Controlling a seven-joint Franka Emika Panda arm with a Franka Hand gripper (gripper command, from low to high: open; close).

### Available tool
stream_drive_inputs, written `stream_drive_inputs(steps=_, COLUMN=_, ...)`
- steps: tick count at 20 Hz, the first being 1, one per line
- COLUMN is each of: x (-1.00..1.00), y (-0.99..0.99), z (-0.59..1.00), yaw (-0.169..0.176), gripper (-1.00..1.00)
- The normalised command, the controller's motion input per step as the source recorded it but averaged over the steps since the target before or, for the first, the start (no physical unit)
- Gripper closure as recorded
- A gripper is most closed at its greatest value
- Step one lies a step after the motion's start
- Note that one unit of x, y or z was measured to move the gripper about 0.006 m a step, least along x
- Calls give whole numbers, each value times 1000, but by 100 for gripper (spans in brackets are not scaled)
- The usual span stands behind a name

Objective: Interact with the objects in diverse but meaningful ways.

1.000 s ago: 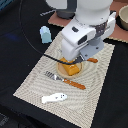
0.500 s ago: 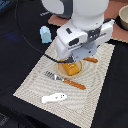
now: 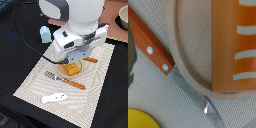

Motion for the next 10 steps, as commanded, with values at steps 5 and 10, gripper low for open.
stream_drive_inputs(steps=5, x=-459, y=117, z=-106, yaw=-29, gripper=-100)
stream_drive_inputs(steps=10, x=-403, y=110, z=0, yaw=-51, gripper=-100)
